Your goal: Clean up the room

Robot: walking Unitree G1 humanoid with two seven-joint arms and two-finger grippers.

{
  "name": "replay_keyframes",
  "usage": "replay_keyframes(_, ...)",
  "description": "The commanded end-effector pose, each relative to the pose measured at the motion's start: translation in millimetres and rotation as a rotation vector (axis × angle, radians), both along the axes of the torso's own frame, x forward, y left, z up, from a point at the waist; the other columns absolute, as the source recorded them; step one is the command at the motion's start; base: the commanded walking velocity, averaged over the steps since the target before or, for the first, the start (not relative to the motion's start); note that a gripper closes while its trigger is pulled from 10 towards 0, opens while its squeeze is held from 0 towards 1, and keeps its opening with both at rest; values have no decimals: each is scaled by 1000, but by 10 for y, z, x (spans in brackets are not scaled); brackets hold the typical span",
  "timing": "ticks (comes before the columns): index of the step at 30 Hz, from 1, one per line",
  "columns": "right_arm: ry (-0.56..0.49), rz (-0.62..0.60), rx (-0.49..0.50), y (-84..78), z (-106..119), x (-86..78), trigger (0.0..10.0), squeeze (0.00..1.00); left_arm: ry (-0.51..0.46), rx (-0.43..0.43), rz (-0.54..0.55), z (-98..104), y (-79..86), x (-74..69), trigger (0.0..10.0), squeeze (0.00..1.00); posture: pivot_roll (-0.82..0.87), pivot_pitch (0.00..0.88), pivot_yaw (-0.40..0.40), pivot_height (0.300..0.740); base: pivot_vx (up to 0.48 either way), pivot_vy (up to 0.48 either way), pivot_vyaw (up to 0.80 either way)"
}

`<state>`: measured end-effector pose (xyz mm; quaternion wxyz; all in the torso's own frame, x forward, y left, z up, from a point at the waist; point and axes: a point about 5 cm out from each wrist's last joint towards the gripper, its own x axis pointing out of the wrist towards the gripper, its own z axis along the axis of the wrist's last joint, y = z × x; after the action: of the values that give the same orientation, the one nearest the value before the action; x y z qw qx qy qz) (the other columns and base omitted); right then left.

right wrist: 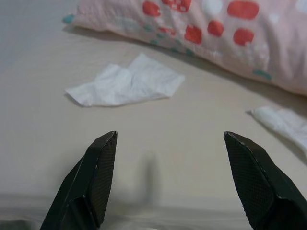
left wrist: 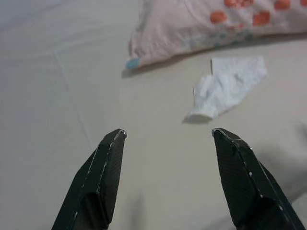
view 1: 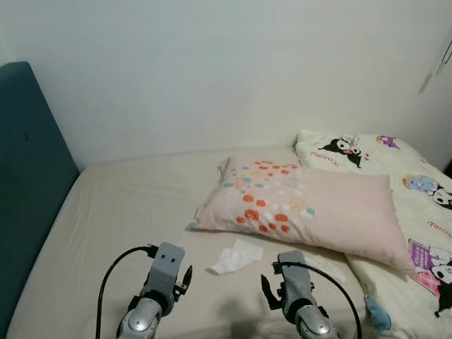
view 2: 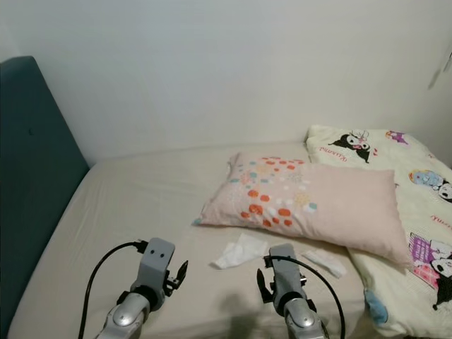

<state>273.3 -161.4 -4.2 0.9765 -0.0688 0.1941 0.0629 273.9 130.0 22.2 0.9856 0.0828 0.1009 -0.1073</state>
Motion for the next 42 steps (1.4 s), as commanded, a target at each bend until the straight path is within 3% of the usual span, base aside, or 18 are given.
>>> replay_keyframes(1,-8,-7,2,-8,0,-10,10000,0,20,3,-11,-37,-12,-34,10000,0,-36,43,-3,634,0,0,0)
replay_keyframes(12,-7,-41,10,-46,-5,-18,10000,0,18,7,-34,-18,-41,-27,10000,0,-31,44,1,634,0,0,0)
replay_keyframes(21,-6,-53,18,-55,-10,-25,10000,0,18,11,-41,-15,-36,-33,10000,0,-29,42,6,595,0,0,0)
replay_keyframes(31,-12,-58,18,-63,-7,-30,10000,0,20,19,-48,-13,-35,-38,10000,0,-26,42,7,595,0,0,0)
replay_keyframes(42,-60,-92,23,-146,102,54,10000,0,-16,67,-93,63,123,-10,10000,0,-17,62,3,572,0,0,0)
